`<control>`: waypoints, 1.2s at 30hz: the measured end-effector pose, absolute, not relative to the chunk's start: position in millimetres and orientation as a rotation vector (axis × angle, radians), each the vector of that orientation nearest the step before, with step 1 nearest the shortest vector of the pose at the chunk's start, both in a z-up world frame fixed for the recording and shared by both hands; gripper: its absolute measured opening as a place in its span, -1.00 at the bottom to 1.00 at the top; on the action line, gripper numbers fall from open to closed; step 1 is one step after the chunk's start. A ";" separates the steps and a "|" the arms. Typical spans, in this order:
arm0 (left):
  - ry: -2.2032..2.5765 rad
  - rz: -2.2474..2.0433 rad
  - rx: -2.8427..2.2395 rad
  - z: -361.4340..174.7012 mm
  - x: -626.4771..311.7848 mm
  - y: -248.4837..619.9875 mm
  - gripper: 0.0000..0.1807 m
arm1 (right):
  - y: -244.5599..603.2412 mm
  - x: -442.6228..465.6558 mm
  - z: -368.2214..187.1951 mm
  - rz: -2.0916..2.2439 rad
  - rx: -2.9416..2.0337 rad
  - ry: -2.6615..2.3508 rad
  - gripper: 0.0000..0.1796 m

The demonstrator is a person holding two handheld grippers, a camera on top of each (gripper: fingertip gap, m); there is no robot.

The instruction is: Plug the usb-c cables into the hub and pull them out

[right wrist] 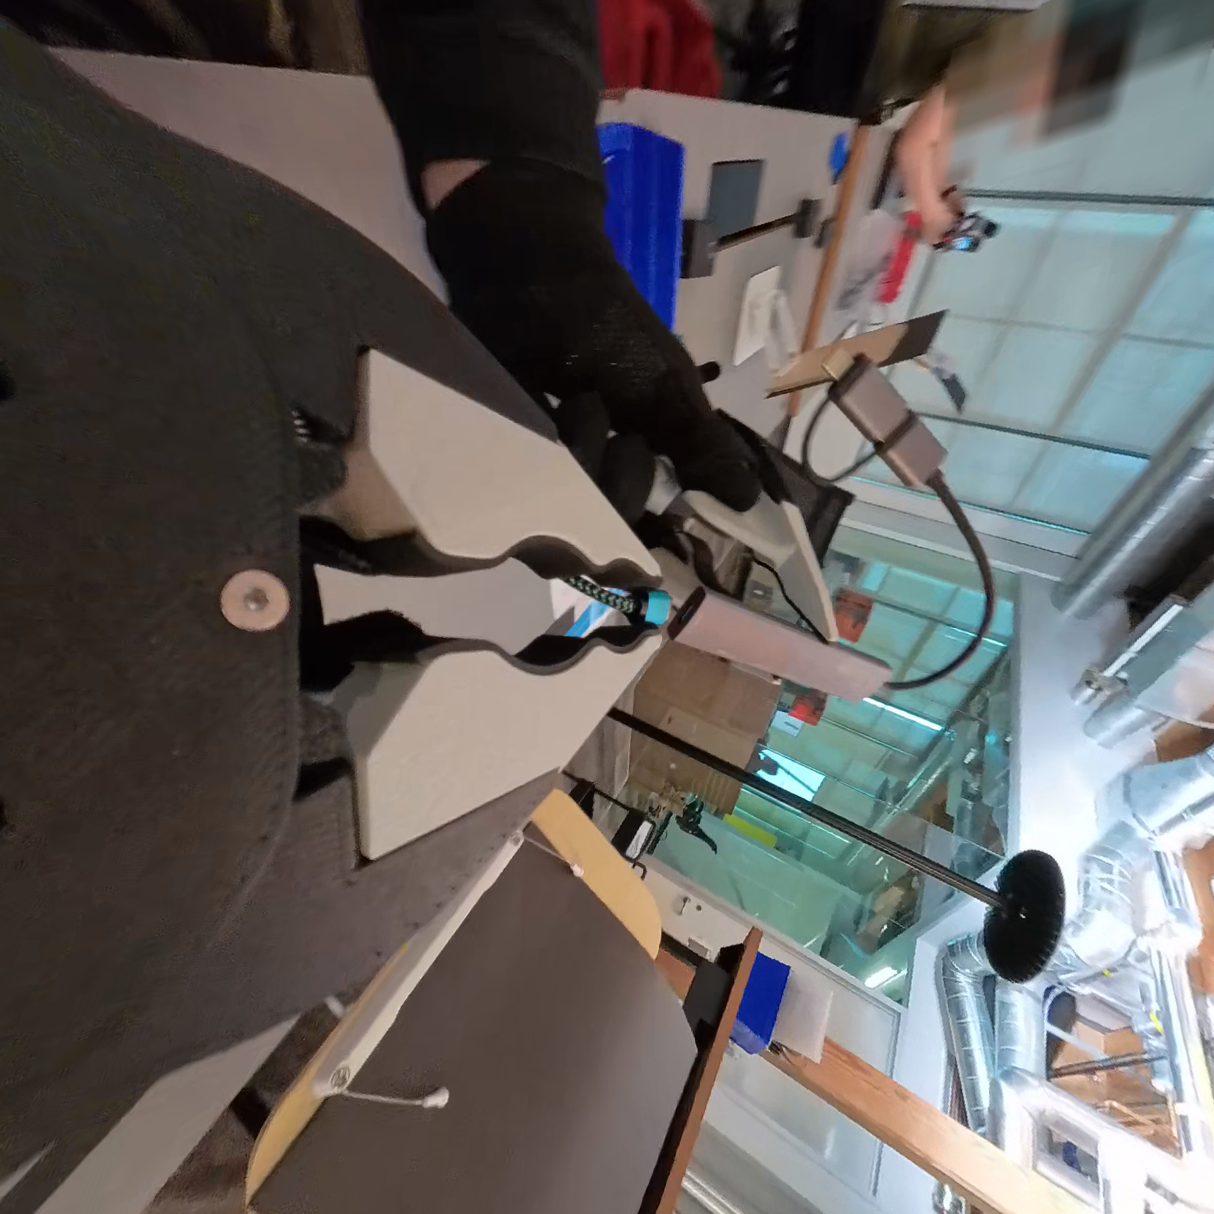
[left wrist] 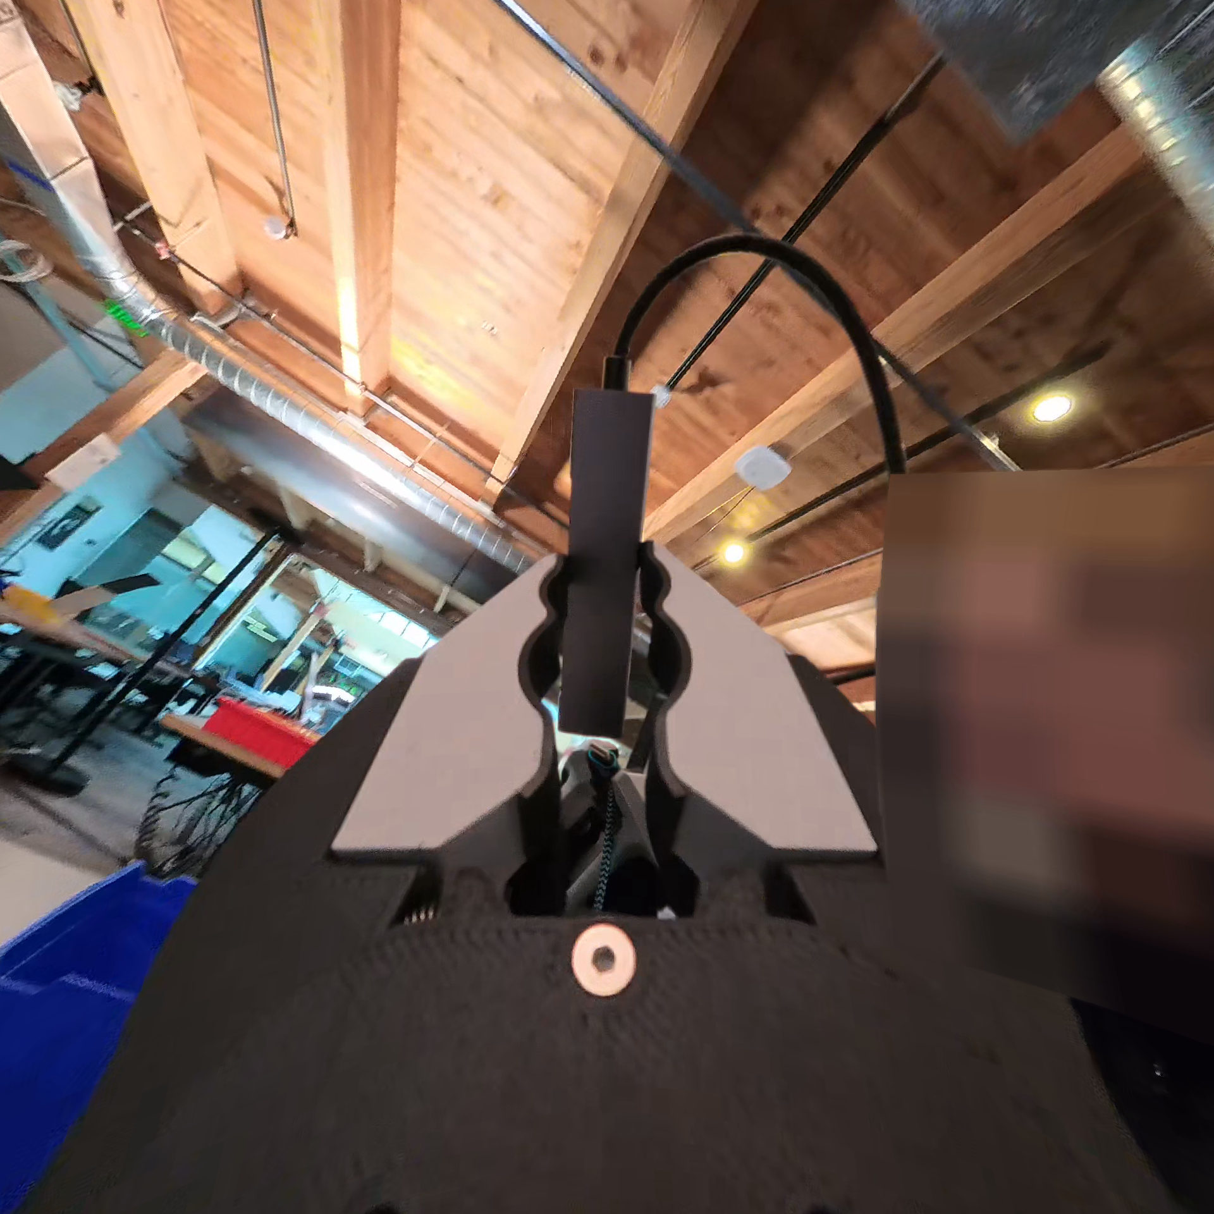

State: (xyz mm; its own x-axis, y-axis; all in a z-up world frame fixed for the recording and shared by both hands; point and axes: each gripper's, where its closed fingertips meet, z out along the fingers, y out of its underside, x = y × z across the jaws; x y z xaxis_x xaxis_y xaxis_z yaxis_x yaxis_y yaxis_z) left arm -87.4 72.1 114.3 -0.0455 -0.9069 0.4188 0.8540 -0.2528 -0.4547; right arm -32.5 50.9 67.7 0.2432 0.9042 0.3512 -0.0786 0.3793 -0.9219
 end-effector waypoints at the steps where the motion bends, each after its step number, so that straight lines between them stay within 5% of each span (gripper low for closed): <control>1: 0.085 -1.681 -0.718 115.3 -86.0 71.0 -0.79 | 50.1 -32.0 70.4 0.853 -0.939 -1.094 -0.91; 36: -0.014 -1.762 -0.472 103.5 -74.6 76.6 -0.77 | 62.2 -21.8 82.9 1.298 -0.980 -0.808 -0.91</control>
State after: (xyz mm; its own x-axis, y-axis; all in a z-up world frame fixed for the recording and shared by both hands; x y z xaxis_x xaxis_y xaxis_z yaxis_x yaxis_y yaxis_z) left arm -74.6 76.6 103.5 -0.1666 -0.9327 0.3199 0.9375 -0.2503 -0.2416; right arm -21.8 62.2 82.9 0.1189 0.9918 -0.0475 -0.3950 0.0034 -0.9187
